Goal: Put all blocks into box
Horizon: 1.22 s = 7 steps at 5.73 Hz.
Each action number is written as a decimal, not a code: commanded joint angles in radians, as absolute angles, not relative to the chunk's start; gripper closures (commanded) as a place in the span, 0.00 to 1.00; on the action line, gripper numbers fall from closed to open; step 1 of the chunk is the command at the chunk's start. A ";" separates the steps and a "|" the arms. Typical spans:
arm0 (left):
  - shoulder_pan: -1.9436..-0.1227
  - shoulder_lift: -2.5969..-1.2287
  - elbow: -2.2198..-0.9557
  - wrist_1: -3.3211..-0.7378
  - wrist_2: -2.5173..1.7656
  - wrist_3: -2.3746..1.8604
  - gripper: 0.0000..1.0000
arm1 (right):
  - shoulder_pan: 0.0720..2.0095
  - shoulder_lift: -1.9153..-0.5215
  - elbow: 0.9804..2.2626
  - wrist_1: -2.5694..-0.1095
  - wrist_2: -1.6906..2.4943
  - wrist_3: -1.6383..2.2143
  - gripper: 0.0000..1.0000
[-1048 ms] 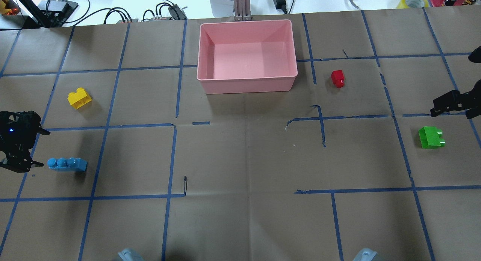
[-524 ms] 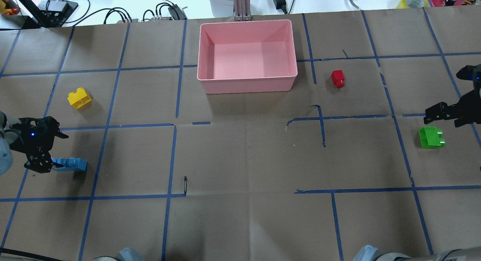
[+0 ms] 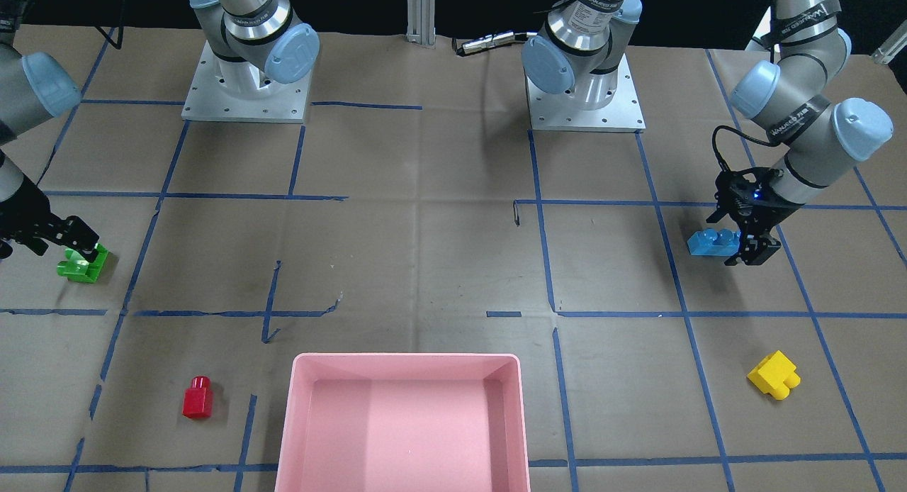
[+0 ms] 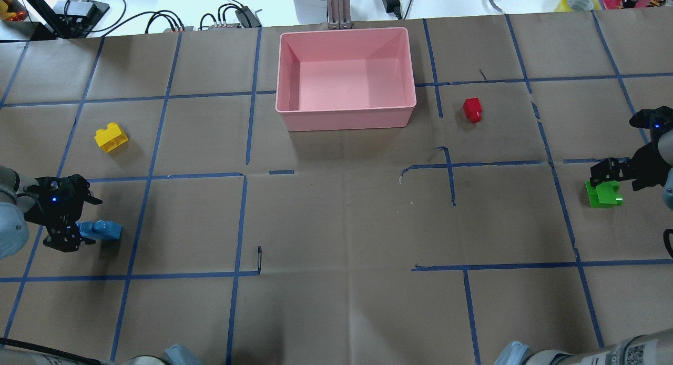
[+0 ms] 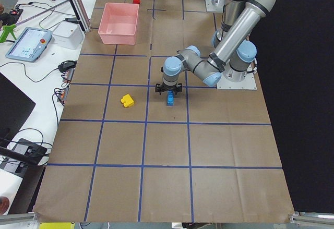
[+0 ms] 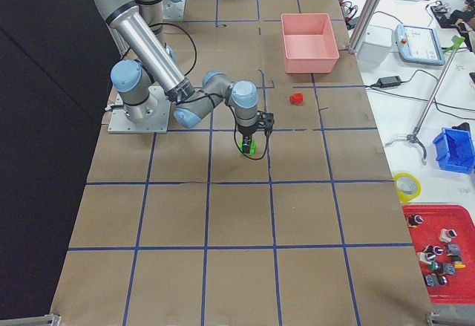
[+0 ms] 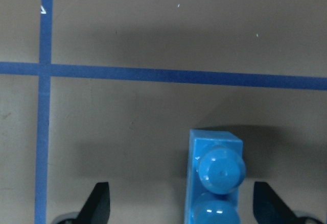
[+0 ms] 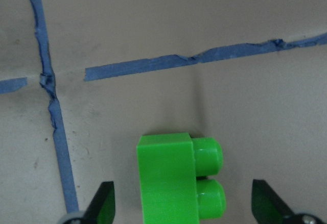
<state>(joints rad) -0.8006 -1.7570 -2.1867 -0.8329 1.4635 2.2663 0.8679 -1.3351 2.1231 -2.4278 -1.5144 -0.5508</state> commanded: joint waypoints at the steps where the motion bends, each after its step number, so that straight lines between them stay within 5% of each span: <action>1: -0.785 -1.761 -2.195 -0.833 1.463 2.270 0.01 | 0.864 -1.290 2.132 -2.488 -1.523 -0.555 0.06; 3: -0.785 -1.761 -2.201 -0.836 1.463 2.269 0.06 | 0.864 -1.285 2.149 -2.488 -1.535 -0.558 0.10; 5: -0.784 -1.761 -2.201 -0.834 1.465 2.269 0.26 | 0.864 -1.285 2.151 -2.487 -1.545 -0.558 0.13; 7: -0.784 -1.776 -2.195 -0.816 1.466 2.272 0.65 | 0.864 -1.289 2.149 -2.480 -1.546 -0.557 0.73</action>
